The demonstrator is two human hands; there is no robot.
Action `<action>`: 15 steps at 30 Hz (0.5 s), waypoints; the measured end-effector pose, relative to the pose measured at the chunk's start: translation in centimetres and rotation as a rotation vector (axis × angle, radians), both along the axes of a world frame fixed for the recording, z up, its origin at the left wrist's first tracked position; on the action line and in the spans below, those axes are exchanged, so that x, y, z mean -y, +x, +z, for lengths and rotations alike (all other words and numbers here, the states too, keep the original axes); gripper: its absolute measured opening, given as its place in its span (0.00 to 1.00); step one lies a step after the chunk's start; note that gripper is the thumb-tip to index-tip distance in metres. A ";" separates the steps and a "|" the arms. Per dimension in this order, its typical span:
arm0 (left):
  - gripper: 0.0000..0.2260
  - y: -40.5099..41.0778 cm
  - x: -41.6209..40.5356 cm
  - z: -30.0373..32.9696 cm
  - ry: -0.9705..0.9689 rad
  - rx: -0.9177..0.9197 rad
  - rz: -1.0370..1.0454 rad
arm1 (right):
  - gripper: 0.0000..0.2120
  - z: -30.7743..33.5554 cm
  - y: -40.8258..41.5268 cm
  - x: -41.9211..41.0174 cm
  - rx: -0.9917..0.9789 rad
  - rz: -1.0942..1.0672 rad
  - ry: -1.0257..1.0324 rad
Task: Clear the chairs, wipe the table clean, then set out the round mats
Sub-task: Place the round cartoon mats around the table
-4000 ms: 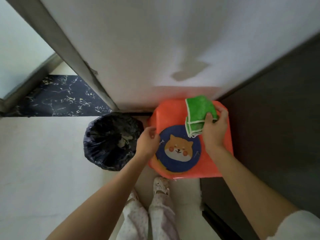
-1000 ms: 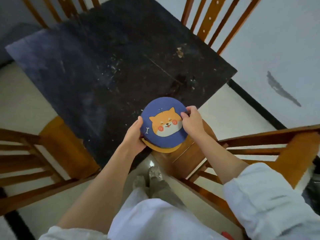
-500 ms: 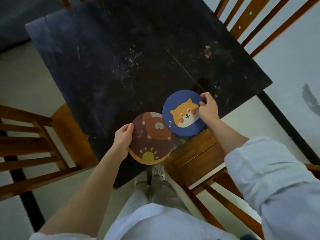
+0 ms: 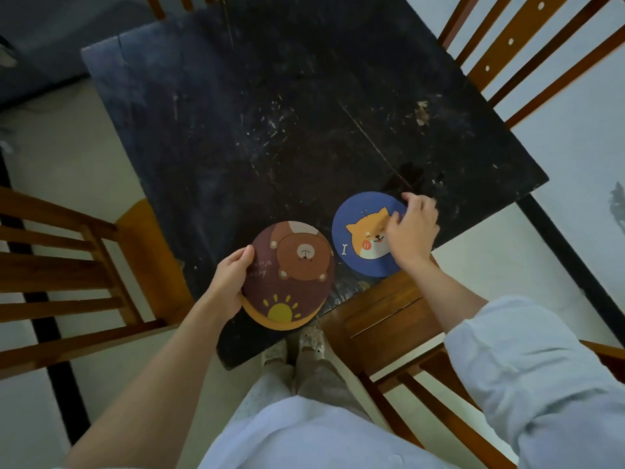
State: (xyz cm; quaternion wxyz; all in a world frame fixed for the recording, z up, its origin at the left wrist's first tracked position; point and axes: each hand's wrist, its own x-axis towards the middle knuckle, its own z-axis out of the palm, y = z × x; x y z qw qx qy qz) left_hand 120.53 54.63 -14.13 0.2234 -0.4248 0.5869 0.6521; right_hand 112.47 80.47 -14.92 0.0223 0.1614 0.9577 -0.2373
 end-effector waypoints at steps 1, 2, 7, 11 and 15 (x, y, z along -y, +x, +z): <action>0.13 0.1 0.1 0.1 0.031 -0.015 0.004 | 0.13 0.2 0.7 1.1 -0.035 0.085 -0.103; 0.13 0.2 0.3 0.3 0.059 -0.031 0.013 | 0.12 0.5 1.5 2.5 -0.032 0.160 -0.207; 0.15 0.2 1.9 1.0 0.244 -0.121 0.215 | 0.21 0.7 5.0 9.4 0.457 0.057 -0.790; 0.18 -0.5 4.3 2.1 0.474 -0.157 0.343 | 0.15 1.9 4.6 13.1 0.522 -0.157 -1.149; 0.23 -1.8 8.1 2.3 0.629 -0.139 0.365 | 0.16 3.4 1.9 15.5 0.298 0.014 -0.912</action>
